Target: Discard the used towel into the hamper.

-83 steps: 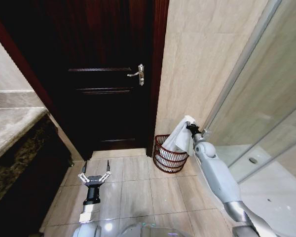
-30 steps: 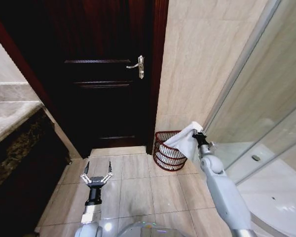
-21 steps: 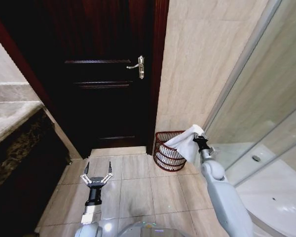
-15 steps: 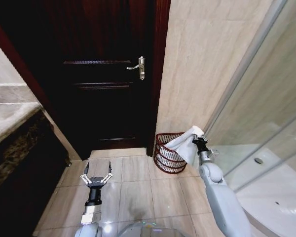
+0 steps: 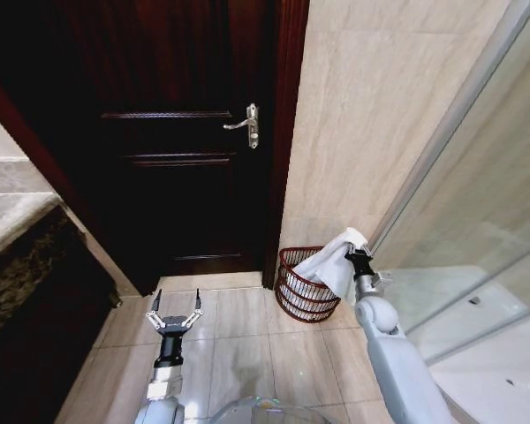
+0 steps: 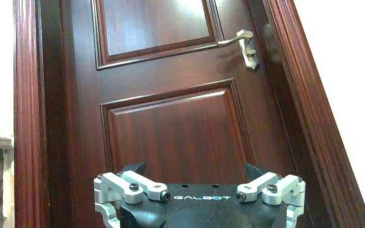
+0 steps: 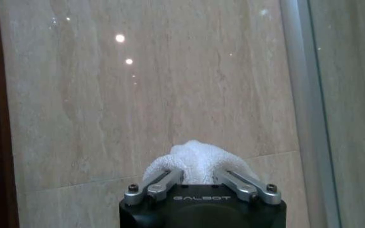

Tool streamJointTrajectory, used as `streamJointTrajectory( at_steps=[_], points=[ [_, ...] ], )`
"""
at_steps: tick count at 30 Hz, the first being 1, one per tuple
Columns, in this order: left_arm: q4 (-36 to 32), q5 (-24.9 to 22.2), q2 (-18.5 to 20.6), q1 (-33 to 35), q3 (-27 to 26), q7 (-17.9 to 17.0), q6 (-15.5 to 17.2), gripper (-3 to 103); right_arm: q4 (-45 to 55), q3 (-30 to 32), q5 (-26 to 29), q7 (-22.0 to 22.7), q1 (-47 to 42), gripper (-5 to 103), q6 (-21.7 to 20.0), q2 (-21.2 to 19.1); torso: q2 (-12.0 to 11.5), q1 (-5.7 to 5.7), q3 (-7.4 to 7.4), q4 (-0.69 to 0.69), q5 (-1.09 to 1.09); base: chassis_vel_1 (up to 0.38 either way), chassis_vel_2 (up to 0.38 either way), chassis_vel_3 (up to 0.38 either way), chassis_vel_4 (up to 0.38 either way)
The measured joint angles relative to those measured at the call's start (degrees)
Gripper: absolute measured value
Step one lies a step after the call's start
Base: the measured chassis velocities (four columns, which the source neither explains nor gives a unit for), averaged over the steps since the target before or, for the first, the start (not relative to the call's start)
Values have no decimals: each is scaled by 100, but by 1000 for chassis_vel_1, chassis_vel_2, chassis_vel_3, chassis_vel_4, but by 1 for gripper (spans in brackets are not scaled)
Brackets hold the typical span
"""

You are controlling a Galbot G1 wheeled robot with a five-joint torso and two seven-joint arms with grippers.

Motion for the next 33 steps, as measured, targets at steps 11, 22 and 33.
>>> streamJointTrajectory(
  at_steps=[11,22,33],
  points=[
    [6,-18,0,40,-21,-7,-36,100,45,-185,133,161,797,7,-359,-257,5,-1,1,2,-3,0,0,0,0],
    [38,-10,0,42,-19,-15,-84,100,-862,-453,595,29,1192,7,-124,-39,6,1,3,1,1,0,0,0,0],
    [-9,17,0,99,-27,-38,-113,100,-1232,-497,713,-249,633,7,187,187,7,1,3,1,0,0,0,0,0]
  ],
)
